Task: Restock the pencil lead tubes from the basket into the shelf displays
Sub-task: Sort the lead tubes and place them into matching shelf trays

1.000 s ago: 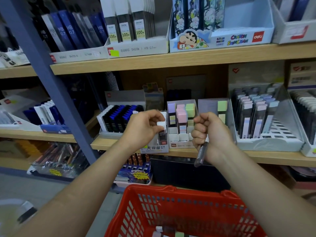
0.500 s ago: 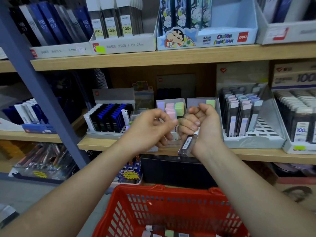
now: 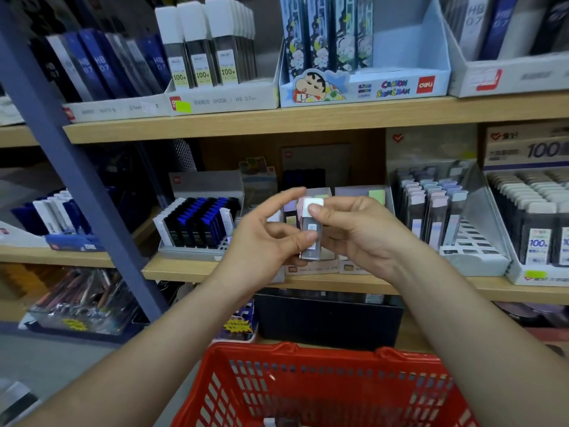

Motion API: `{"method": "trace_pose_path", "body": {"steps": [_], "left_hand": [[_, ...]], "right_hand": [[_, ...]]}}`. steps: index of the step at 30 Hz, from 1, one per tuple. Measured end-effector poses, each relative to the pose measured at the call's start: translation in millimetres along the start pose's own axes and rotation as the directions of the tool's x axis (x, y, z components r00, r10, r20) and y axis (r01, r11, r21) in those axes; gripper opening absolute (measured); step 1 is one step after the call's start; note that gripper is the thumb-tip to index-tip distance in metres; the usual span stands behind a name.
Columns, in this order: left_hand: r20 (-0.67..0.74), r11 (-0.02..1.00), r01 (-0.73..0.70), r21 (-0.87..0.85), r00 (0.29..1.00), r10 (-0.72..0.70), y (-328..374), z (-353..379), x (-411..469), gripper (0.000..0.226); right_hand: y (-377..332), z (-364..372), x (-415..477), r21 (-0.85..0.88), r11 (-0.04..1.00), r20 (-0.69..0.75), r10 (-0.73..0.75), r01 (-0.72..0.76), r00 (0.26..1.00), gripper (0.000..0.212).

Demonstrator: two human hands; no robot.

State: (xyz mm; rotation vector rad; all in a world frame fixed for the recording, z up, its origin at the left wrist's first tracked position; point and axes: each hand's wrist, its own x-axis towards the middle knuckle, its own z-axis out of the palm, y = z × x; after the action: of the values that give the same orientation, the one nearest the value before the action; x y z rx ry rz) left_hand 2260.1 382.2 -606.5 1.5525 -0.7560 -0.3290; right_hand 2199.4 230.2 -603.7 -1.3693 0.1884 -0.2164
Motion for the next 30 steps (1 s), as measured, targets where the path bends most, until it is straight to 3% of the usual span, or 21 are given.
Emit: {"method": "trace_pose_path", "body": {"steps": [6,10,17,21,23,25,30], "left_hand": [[0.083,0.999,0.036,-0.01,0.996,-0.035,-1,-17,6,0.031],[0.144,1.0,0.03,0.006,0.989,-0.031,4,-30,10,0.042],[0.069,0.99,-0.118,0.075,0.991,0.113,7,-44,14,0.027],[0.02,0.999,-0.032,-0.013,0.999,0.032,7,-52,15,0.025],[0.042,0.997,0.036,-0.065,0.999,-0.034,9,-56,15,0.025],[-0.026,0.999,0.033,-0.012,0.999,-0.033,6,-54,15,0.022],[-0.183,0.942,-0.053,0.332,0.976,0.119,-8,-51,21,0.028]], "right_hand": [[0,3,-1,-0.046,0.999,-0.048,-0.007,0.005,0.999,0.015],[5,13,-2,-0.036,0.999,-0.035,-0.015,0.014,0.999,0.028],[15,13,-2,0.019,0.983,0.226,0.173,-0.182,0.959,0.03],[20,18,4,0.075,0.995,0.078,0.057,-0.063,0.995,0.015],[23,22,7,-0.03,0.999,-0.026,-0.036,0.035,0.999,0.01],[26,28,8,-0.157,0.983,-0.075,-0.111,0.098,0.991,0.008],[39,26,14,-0.496,0.861,-0.172,-0.225,0.113,0.959,0.015]]}}
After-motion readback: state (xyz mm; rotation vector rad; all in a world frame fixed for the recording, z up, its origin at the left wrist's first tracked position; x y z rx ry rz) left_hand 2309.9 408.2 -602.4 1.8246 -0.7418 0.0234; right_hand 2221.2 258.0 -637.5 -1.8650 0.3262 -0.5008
